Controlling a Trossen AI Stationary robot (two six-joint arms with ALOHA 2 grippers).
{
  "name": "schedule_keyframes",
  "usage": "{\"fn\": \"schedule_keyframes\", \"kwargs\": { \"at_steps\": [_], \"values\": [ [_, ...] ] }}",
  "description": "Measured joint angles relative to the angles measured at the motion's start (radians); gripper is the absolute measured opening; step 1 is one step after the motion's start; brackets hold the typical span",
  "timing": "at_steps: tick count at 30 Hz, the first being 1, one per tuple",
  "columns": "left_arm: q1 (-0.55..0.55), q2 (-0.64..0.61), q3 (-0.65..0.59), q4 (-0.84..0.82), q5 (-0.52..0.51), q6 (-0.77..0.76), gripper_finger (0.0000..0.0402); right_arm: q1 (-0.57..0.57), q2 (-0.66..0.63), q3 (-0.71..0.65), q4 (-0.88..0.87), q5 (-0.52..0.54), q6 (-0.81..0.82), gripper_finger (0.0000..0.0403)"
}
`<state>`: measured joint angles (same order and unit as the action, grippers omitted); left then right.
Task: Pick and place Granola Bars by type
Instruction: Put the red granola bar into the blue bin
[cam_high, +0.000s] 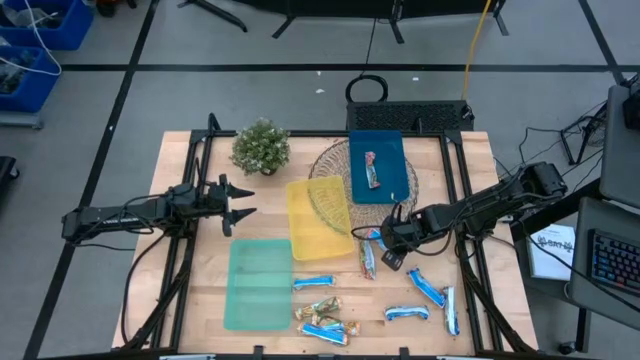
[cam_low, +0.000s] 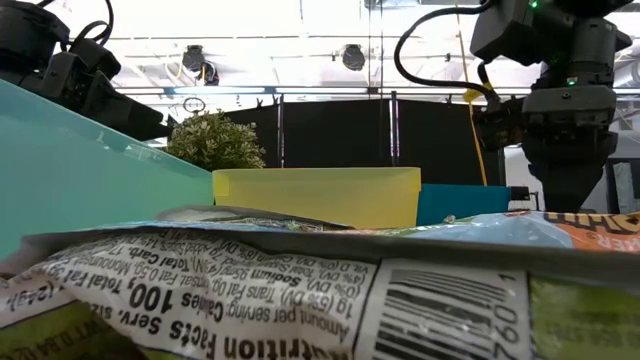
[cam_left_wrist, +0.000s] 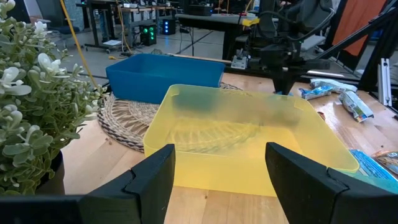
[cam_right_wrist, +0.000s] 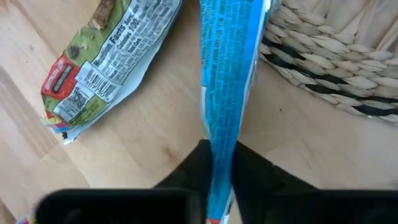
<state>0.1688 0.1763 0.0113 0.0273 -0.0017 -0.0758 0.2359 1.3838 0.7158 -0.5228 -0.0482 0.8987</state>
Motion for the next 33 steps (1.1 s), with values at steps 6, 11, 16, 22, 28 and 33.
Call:
{"fn": "schedule_keyframes", "kwargs": {
  "at_steps": [6,11,16,22,28,33],
  "values": [
    [0.000,0.000,0.000,0.000,0.000,0.000,0.0255,0.000,0.000,0.000,0.000,0.003,-0.024,0.0015],
    [0.000,0.000,0.000,0.000,0.000,0.000,0.0255,0.000,-0.001,0.000,0.000,0.019,-0.047,0.0006],
    [0.000,0.000,0.000,0.000,0.000,0.000,0.0255,0.002,-0.021,0.000,-0.002,0.059,-0.076,0.0004],
    [0.000,0.000,0.000,0.000,0.000,0.000,0.0255,0.006,-0.048,0.000,-0.004,0.144,-0.117,0.0003],
    [0.000,0.000,0.000,0.000,0.000,0.000,0.0255,0.015,-0.049,0.000,0.011,0.208,-0.193,0.0003],
    [0.000,0.000,0.000,0.000,0.000,0.000,0.0255,0.015,-0.049,0.000,0.073,0.233,-0.245,0.0002]
  ]
}}
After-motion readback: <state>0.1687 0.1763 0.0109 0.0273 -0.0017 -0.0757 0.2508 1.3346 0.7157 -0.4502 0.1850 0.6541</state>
